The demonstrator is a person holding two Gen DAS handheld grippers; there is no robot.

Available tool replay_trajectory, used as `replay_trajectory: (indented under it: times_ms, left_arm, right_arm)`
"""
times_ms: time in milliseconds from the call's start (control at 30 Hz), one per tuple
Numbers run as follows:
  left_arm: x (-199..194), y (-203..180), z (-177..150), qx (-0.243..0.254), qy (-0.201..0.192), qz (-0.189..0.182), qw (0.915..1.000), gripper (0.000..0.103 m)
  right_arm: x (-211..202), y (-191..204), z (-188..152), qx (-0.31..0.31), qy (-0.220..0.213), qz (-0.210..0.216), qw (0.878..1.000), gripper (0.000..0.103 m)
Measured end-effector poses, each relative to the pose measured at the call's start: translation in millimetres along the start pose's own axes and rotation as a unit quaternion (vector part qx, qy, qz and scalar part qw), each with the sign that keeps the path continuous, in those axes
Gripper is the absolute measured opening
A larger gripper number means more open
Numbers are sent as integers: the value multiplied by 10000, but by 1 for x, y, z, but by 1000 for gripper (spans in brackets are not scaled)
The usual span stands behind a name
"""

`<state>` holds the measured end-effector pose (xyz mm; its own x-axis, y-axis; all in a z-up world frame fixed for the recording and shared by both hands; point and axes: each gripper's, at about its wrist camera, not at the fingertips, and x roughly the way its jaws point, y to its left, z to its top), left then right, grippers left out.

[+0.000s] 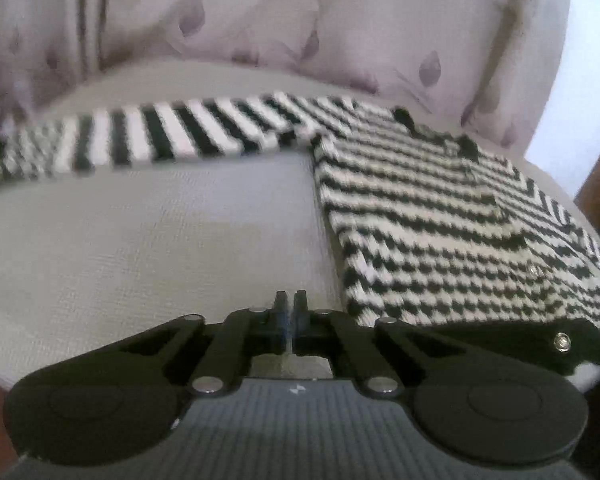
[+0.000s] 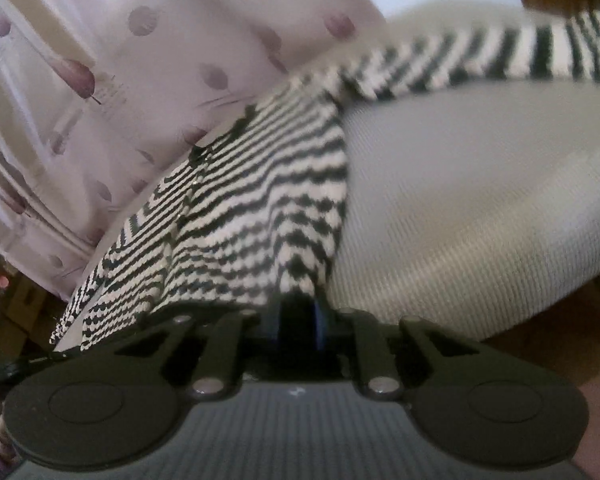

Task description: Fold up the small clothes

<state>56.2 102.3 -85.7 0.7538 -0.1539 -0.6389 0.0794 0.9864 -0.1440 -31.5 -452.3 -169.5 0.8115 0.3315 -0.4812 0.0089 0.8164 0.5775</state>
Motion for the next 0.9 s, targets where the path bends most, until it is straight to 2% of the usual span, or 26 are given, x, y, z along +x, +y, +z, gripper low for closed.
replay_trajectory:
  times_ms: [33, 67, 100, 133, 167, 200, 233, 300, 400, 500, 600, 733, 833, 900]
  left_arm:
    - [-8, -3, 3, 127, -237, 143, 9995, 14]
    - [-14, -6, 6, 223, -393, 190, 9988, 25]
    - [-20, -10, 12, 304, -538, 146, 9980, 57]
    - [-25, -15, 16, 378, -687, 96, 9969, 91]
    - [-31, -23, 19, 476, -879, 105, 9949, 103]
    - [-37, -33, 21, 606, -1195, 178, 9908, 100]
    - [-41, -42, 23, 759, -1416, 227, 9867, 102]
    - [-39, -64, 29, 1125, -1696, 180, 9789, 103]
    - [-22, -95, 37, 1409, -1746, 36, 9745, 103]
    - [5, -116, 42, 1409, -1606, -166, 9768, 103]
    - [28, -129, 43, 1373, -1617, -152, 9771, 103]
    - [51, -132, 49, 1254, -1714, -8, 9772, 103]
    - [65, -124, 55, 1156, -1815, 185, 9764, 103]
    - [75, -116, 58, 1075, -1744, 331, 9782, 103]
  right_arm:
    - [-4, 1, 2, 31, -17, 50, 10000, 29]
    - [-13, -1, 6, 115, -133, 142, 9997, 39]
    - [-24, -6, 8, 227, -357, 221, 9989, 50]
    - [-35, -13, 9, 328, -568, 247, 9975, 53]
    - [-49, -22, 11, 470, -846, 231, 9950, 54]
    - [-65, -34, 14, 625, -1174, 117, 9910, 54]
    - [-81, -48, 18, 837, -1495, -52, 9852, 55]
    - [-109, -81, 22, 1414, -1990, -198, 9695, 56]
    - [-139, -133, 30, 2201, -2431, -539, 9431, 56]
    - [-154, -170, 40, 2604, -2629, -858, 9250, 56]
    - [-151, -193, 49, 3002, -2589, -762, 9149, 56]
    - [-140, -205, 61, 3038, -2592, -797, 9133, 56]
    - [-130, -214, 69, 3163, -2547, -927, 9091, 60]
    - [-120, -219, 71, 3243, -2575, -722, 9074, 60]
